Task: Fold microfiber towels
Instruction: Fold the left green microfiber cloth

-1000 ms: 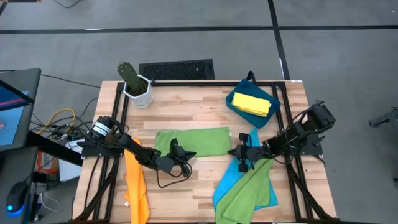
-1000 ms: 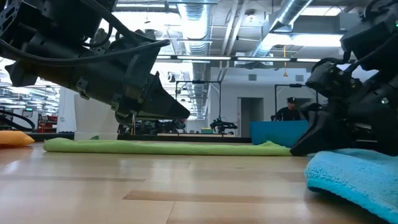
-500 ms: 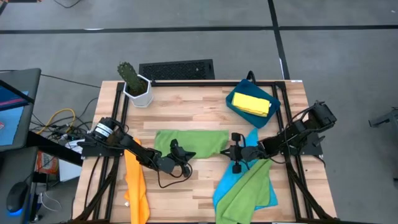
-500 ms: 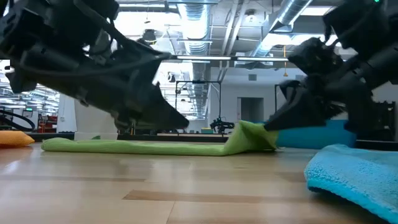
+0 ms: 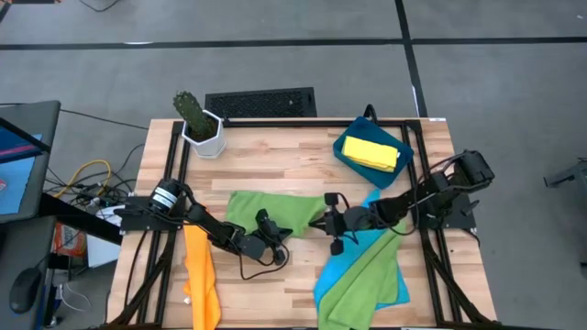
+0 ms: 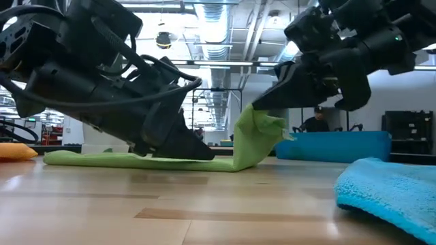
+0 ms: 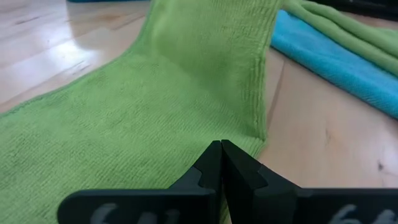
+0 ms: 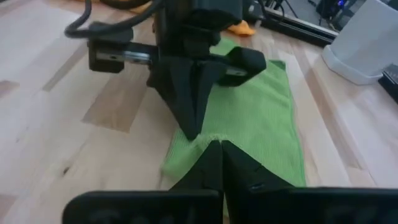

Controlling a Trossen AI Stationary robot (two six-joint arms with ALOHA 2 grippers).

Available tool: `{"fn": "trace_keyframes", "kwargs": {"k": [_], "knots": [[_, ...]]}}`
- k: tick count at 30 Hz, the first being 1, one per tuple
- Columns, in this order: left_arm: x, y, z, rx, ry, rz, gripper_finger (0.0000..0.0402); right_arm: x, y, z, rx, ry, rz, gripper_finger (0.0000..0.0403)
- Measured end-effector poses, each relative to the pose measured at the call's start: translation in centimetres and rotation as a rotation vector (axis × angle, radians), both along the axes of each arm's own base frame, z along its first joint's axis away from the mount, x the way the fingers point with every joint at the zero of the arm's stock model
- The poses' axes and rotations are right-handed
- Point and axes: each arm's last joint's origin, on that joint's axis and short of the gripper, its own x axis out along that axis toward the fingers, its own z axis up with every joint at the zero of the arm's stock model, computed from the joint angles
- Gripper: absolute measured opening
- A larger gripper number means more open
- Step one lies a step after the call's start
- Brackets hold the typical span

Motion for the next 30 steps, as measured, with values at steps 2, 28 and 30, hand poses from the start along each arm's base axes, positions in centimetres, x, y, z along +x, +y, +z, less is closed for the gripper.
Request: {"fn": "trace_keyframes", "kwargs": {"k": [2, 28, 30], "knots": [[0.0, 0.0, 0.0, 0.007, 0.003, -0.002, 0.0, 0.2, -0.2, 0.2, 0.008, -0.007, 0.004, 0.0019], [0.4, 1.1, -0.1, 0.033, 0.033, -0.004, 0.0, 1.0, -0.5, 0.5, 0.059, -0.066, 0.075, 0.0019], [0.4, 1.1, -0.1, 0.034, 0.031, -0.005, 0.0, 1.1, -0.5, 0.0, 0.063, -0.06, 0.079, 0.002]]}}
